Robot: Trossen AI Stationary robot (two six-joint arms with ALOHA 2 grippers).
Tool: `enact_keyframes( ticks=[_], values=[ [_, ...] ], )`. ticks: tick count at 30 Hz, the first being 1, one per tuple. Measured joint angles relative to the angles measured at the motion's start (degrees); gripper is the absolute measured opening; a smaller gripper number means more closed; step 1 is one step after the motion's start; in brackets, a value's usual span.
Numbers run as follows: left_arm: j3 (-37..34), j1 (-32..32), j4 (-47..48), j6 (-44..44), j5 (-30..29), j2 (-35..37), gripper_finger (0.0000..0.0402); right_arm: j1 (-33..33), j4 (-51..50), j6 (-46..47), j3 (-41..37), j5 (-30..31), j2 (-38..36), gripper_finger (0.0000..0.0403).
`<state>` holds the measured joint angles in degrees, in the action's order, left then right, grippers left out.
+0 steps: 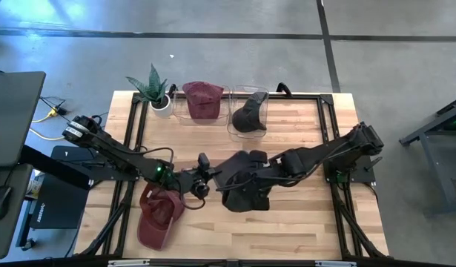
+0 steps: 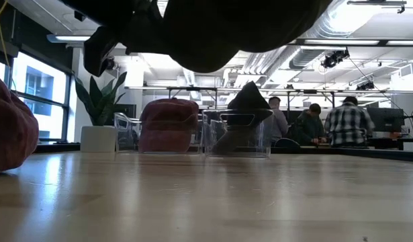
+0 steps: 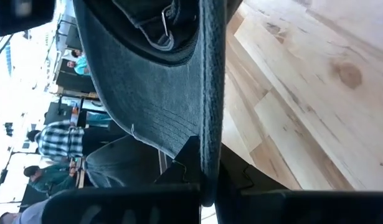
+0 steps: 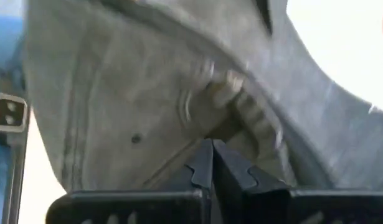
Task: Pick & Place hat
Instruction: Put the black cap into the right transparent bin
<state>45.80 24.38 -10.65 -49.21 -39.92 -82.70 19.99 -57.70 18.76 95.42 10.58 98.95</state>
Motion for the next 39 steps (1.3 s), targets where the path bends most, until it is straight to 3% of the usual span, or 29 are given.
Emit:
enact_keyframes(
  ticks=[4, 10, 14, 20, 23, 32, 35, 39],
  values=[
    [0.0, 0.0, 0.0, 0.0, 0.6, 0.0, 0.0001, -0.1, 8.2, -3.1, -0.2, -0.6, 0.7, 0.0001],
    [0.0, 0.0, 0.0, 0.2, 0.7, 0.0, 0.0001, -0.9, 10.9, -7.8, -1.2, -14.7, 4.5, 0.0001],
    [0.0, 0.0, 0.0, 0.3, 0.8, 0.0, 0.0001, -0.1, 11.3, -8.8, -1.1, -16.3, 4.6, 0.0002],
    [0.0, 0.0, 0.2, 1.4, 2.7, 0.0, 0.0001, 2.0, 10.9, -11.5, 1.4, -6.7, 1.3, 0.0004],
    [0.0, 0.0, 0.5, 3.6, 6.3, 0.0, 0.0001, 3.2, 8.8, -11.5, 3.0, -6.8, -0.4, 0.0026],
    [0.0, 0.0, 0.2, 6.0, 8.1, 0.0, 0.0001, 11.0, 0.5, -14.1, 3.8, -6.3, -2.1, 0.0192],
    [0.0, 0.0, 0.2, 6.0, 8.1, 0.0, 0.0001, 15.5, -1.5, -18.9, 3.8, 1.7, -1.2, 0.0227],
    [0.0, 0.0, 0.2, 6.2, 8.1, 0.0, 0.0001, 19.9, -2.0, -24.9, 2.2, 15.0, 0.7, 0.0235]
  ],
)
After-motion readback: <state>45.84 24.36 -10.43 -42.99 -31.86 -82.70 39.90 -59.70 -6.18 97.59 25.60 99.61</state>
